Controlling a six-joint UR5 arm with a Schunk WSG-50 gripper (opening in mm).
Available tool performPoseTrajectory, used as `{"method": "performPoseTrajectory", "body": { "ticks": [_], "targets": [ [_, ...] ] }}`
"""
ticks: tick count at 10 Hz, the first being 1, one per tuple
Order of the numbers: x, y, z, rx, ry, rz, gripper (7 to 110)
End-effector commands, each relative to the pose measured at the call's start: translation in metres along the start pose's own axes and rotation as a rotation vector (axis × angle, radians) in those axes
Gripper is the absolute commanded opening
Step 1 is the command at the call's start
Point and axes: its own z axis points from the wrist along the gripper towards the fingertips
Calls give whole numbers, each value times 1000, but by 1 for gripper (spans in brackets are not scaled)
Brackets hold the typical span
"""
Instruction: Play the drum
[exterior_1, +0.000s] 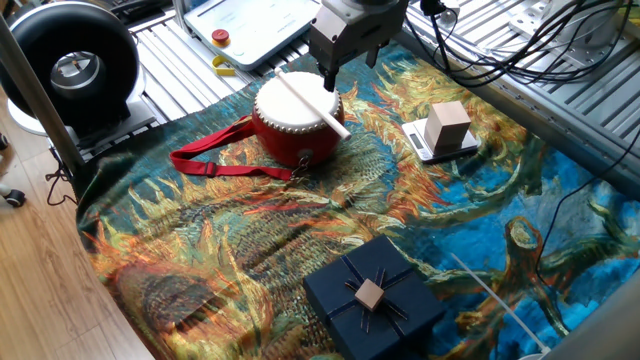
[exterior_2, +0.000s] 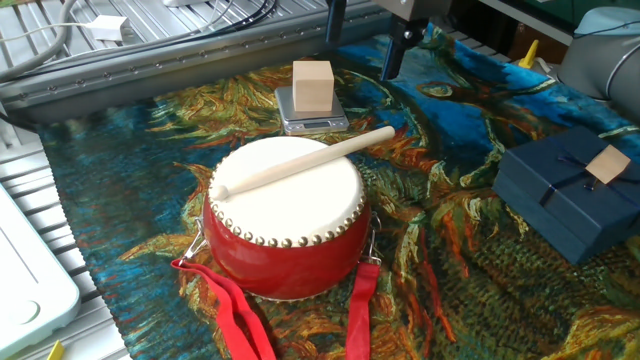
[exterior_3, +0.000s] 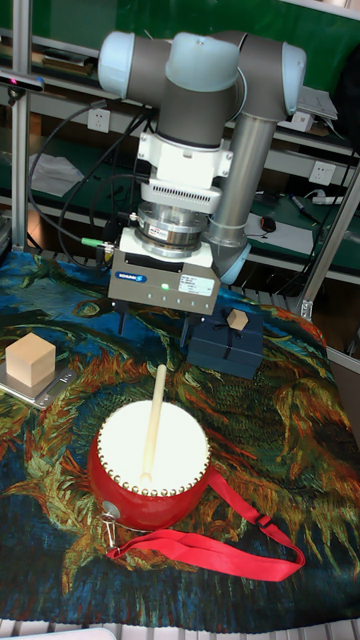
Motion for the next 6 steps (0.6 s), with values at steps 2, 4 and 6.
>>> {"method": "performPoseTrajectory", "body": {
  "ticks": [2, 4, 6],
  "targets": [
    [-1, 3, -1, -23, -2, 0, 88],
    [-1, 4, -1, -27, -2, -1, 88],
    [-2, 6, -1, -35, -6, 4, 88]
  ]
}}
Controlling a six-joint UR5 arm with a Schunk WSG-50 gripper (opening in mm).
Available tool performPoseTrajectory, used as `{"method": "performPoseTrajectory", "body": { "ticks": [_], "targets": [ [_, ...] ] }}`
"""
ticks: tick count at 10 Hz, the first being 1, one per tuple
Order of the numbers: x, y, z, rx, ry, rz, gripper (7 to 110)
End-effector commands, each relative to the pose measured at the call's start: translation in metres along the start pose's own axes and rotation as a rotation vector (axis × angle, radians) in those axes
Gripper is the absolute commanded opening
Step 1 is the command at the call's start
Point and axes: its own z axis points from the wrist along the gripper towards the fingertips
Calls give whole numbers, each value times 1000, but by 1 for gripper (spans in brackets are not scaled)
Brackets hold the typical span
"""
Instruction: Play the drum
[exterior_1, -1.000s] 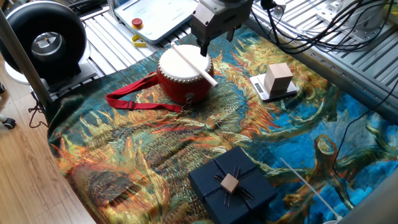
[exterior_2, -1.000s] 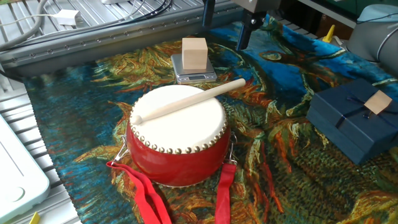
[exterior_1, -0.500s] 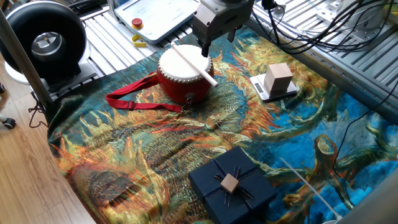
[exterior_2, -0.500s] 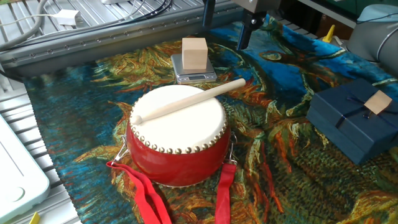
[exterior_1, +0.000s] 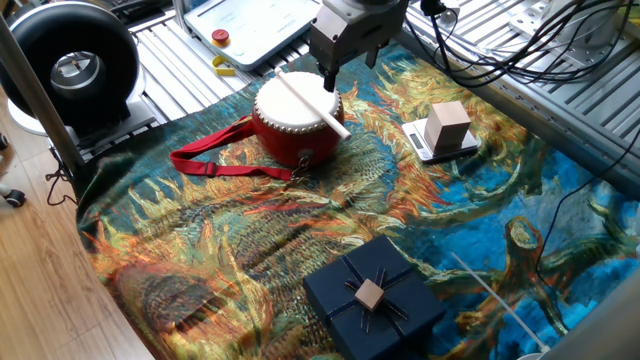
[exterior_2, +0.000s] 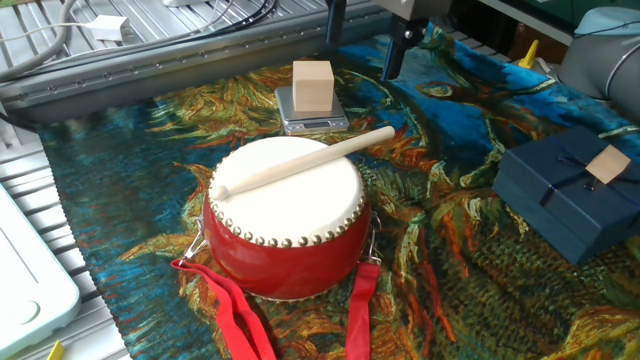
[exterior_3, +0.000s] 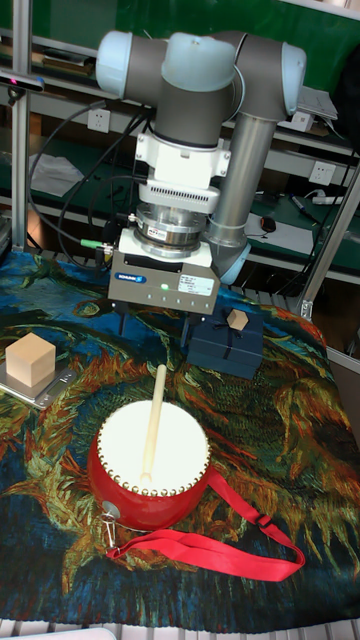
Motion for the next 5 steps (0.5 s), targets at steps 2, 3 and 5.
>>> {"method": "performPoseTrajectory", "body": {
  "ticks": [2, 3, 5],
  "targets": [
    [-3, 6, -1, -28, -10, 7, 88],
    [-3, 7, -1, -31, -10, 6, 88],
    [-3, 8, -1, -39, -12, 11, 88]
  ]
}}
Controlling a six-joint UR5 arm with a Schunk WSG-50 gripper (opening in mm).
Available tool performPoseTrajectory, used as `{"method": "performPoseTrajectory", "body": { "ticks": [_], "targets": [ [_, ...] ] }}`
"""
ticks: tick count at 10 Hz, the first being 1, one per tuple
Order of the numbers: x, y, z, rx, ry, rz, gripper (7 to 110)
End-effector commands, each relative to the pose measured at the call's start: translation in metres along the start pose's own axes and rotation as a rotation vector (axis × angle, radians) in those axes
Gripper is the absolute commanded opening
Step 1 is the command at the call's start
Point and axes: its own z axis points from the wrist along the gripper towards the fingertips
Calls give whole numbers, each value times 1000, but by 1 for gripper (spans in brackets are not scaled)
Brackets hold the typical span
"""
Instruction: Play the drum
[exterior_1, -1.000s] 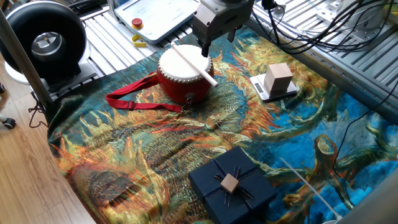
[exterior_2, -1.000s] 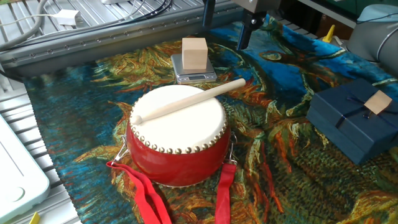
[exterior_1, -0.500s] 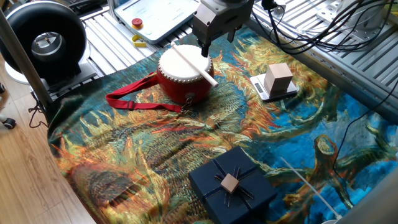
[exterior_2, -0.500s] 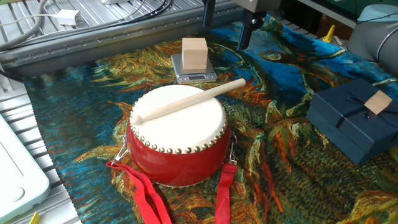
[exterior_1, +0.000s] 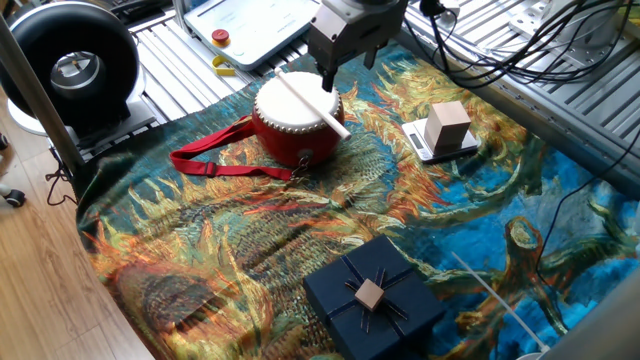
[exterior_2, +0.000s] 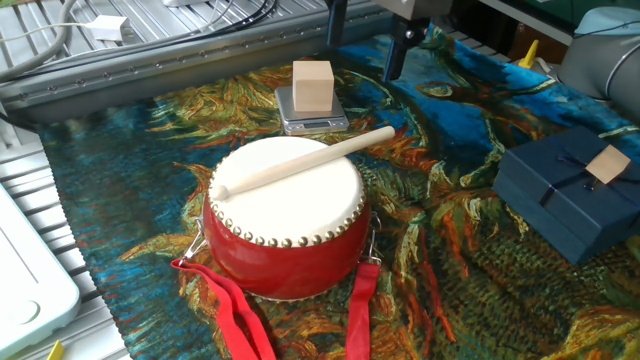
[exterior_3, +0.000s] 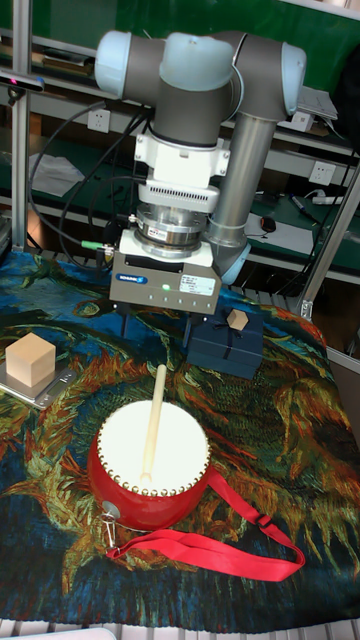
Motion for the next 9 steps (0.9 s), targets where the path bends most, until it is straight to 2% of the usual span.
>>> {"method": "performPoseTrajectory", "body": {
  "ticks": [1, 4, 7, 8, 9],
  "targets": [
    [-1, 6, -1, -26, -3, 13, 88],
    [1, 6, -1, -29, 6, 12, 88],
    [20, -6, -2, 20, 80, -4, 88],
    [23, -14, -3, 53, 92, -14, 88],
    [28, -9, -3, 31, 114, -19, 88]
  ]
}}
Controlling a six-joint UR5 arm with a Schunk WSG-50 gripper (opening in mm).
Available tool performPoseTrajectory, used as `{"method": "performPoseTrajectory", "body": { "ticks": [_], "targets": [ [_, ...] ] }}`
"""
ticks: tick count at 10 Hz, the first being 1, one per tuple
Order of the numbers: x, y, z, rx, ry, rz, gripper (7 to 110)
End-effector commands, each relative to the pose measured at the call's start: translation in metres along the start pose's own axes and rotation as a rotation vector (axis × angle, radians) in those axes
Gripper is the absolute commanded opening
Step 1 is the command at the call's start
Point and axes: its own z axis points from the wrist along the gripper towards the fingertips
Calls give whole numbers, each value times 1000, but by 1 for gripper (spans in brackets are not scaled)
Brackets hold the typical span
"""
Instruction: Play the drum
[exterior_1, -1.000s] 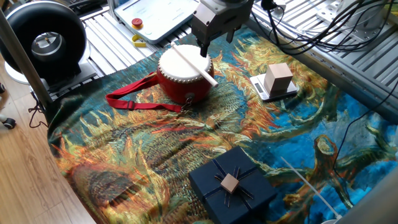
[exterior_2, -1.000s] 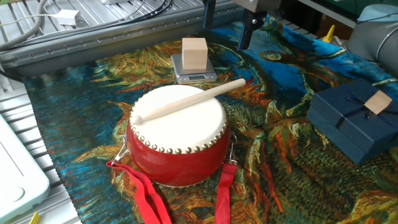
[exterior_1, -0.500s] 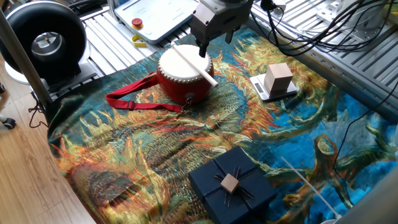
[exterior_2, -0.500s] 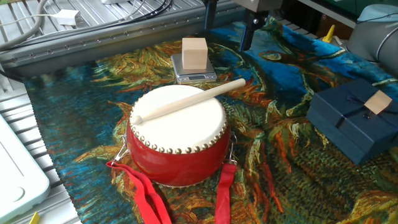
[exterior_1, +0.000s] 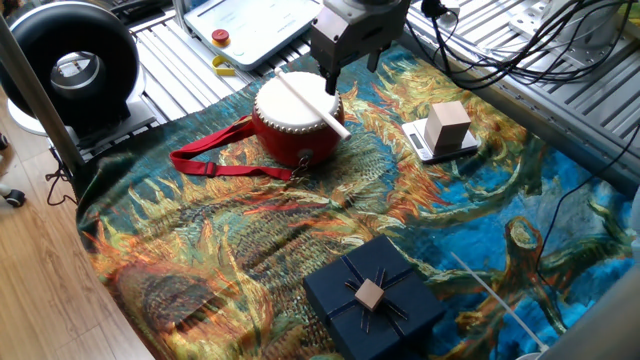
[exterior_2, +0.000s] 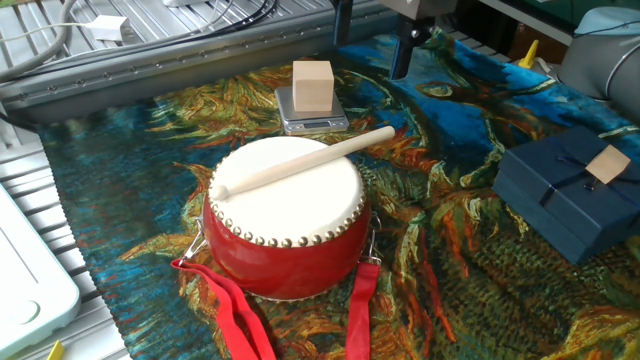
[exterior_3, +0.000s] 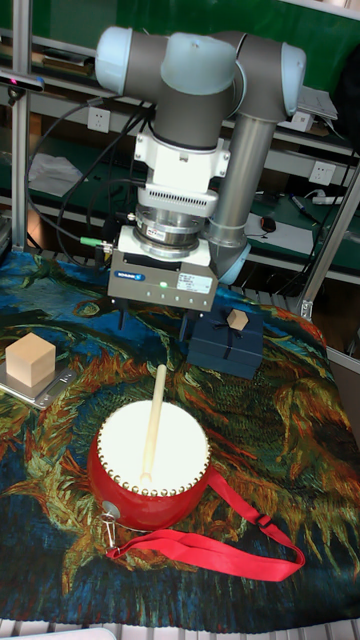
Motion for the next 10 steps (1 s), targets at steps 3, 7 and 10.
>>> {"method": "performPoseTrajectory", "body": {
  "ticks": [3, 7, 10],
  "targets": [
    [17, 11, -2, -47, 69, 6, 88],
    [11, 11, -2, -46, 44, 17, 88],
    [13, 10, -2, -43, 53, 11, 88]
  ]
}}
